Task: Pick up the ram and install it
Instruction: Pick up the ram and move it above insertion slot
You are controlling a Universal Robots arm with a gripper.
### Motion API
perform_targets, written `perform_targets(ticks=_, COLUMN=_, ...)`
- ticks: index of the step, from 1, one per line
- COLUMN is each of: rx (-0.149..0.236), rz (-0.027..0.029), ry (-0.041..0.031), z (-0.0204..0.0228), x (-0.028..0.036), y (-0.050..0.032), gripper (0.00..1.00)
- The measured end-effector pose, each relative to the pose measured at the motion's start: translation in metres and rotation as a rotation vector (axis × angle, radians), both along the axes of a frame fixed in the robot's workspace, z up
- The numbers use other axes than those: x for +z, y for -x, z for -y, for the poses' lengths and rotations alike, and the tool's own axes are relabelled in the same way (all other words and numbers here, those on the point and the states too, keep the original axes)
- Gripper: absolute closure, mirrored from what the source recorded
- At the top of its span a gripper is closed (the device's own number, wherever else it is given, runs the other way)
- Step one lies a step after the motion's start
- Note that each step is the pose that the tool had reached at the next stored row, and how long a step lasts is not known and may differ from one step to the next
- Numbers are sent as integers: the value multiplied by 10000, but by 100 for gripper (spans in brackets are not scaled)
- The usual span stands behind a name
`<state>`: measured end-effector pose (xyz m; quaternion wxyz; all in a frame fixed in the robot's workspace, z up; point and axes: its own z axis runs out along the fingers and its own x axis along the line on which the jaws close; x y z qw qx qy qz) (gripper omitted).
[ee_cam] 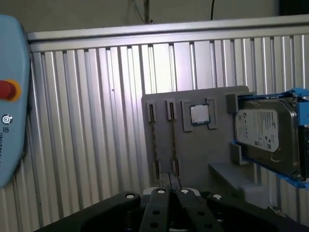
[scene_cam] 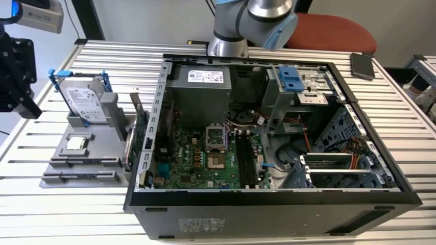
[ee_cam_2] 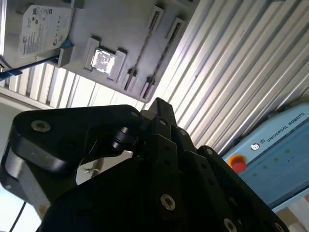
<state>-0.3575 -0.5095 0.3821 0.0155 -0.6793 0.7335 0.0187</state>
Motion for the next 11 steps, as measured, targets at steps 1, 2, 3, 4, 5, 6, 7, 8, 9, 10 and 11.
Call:
perform_targets(ticks=1, rx=137, rz=0, ry=0, z=0, x=0, y=-3, gripper=100)
perform_targets(ticks=2, rx=277, rz=0, ry=0, z=0, x=-1, y=-7, gripper=100)
perform_targets(ticks=3, rx=418, rz=0, ry=0, z=0, x=-1, y=-11, gripper=100)
perform_targets(ticks=4, rx=557, rz=0, ry=0, z=0, x=-1, y=-15, gripper=100)
perform_targets(ticks=5, rx=682, rz=0, ry=0, z=0, x=-1, y=-20, gripper=100)
perform_targets(ticks=6, rx=811, rz=0, ry=0, z=0, x=-1, y=-26, gripper=100)
perform_targets(ticks=7, rx=938, rz=0, ry=0, z=0, x=-2, y=-31, gripper=100)
perform_targets(ticks=8, rx=1068, rz=-1, ry=1, z=0, x=-2, y=-37, gripper=100)
perform_targets(ticks=9, rx=1156, rz=0, ry=0, z=0, x=-3, y=-42, gripper=100)
perform_targets(ticks=10, rx=1193, rz=1, ry=0, z=0, x=-3, y=-42, gripper=100)
perform_targets(ticks=11, rx=1207, rz=0, ry=0, z=0, x=-2, y=-43, gripper=100)
